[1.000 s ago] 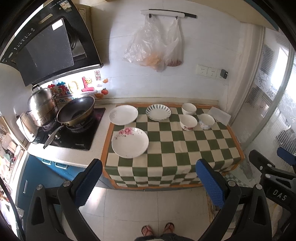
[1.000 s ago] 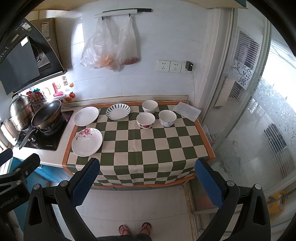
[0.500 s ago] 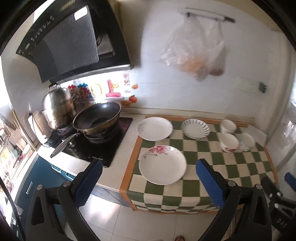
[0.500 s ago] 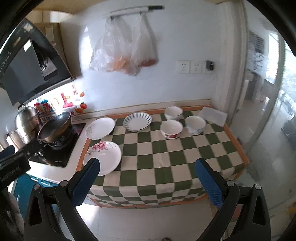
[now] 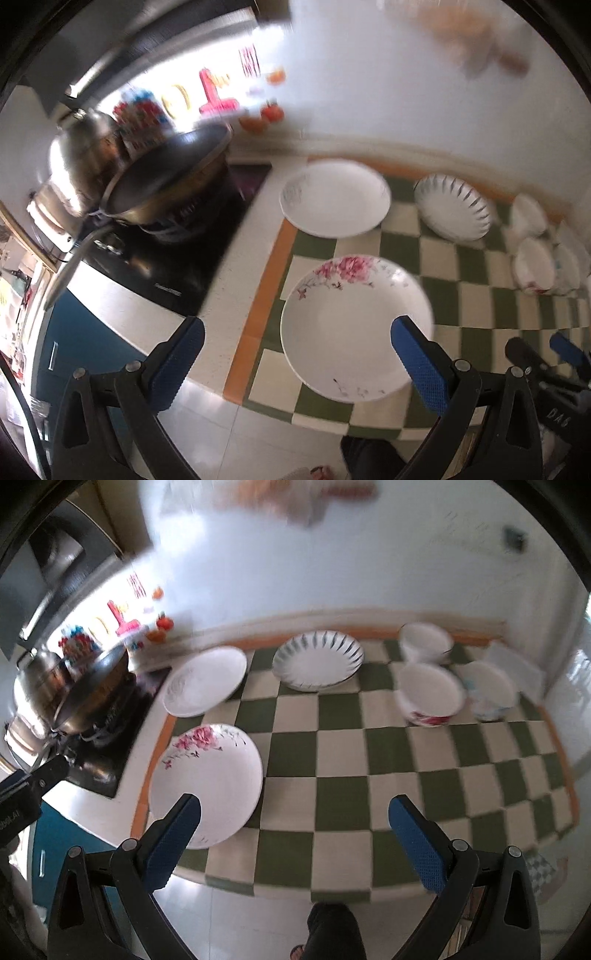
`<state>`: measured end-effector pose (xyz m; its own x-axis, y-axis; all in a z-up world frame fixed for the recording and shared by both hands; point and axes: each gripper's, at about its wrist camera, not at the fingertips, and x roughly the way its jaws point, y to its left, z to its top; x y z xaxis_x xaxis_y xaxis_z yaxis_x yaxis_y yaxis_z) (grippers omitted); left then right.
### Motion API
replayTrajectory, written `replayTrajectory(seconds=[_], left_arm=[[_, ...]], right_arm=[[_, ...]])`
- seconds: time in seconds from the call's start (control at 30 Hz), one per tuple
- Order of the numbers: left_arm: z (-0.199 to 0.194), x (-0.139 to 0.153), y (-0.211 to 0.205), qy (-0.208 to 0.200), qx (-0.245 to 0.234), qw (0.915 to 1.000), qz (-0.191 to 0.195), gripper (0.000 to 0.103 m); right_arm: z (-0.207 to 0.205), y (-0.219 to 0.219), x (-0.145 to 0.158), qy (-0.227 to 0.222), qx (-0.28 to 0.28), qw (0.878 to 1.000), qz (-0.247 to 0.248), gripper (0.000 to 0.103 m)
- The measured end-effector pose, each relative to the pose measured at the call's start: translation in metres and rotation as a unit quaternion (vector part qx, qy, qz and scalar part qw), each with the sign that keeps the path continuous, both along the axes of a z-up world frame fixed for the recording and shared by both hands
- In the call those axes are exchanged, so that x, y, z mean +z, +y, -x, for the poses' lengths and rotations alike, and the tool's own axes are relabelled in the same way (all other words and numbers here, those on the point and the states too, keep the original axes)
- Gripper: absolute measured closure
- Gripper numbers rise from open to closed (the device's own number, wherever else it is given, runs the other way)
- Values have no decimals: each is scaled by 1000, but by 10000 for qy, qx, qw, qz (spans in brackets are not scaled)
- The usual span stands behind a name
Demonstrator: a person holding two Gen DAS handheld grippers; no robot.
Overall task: Organize plates and bowls
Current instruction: 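Reach both tools to the pink-flower plate and close them on its rim, then lift the pink-flower plate with both tools and carry it toward the grey-flower plate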
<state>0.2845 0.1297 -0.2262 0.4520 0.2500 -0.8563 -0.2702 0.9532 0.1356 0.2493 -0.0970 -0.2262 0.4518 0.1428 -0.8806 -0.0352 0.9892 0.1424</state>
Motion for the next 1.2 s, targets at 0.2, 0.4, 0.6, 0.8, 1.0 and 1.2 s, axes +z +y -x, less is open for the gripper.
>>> replayTrajectory(seconds=[0.2,0.4,0.6,0.8,1.0,1.2], left_arm=[[-55,-68,24,827,325,9956,286,0],[-79,-120,53,1456,609,9838,849,7],[-81,-149,76,1844,749,9701,1387,29],[-75,-170,84,2016,675,9560,2023,65],[-75,-166,74,1971,437,9568,2092,75],[-70,-149,57,1889,219,9596,2072,75]], right_arm=[[-83,3,-85,984,423,9933,-434,3],[-127,23,-146,1814,838,9758,-887,10],[-145,46,-174,2296,1136,9605,-1083,26],[-153,58,-182,2596,1216,9475,-1413,59],[-150,69,-190,2790,1183,9416,-1471,89],[-145,66,-185,2685,1203,9455,-1398,88]])
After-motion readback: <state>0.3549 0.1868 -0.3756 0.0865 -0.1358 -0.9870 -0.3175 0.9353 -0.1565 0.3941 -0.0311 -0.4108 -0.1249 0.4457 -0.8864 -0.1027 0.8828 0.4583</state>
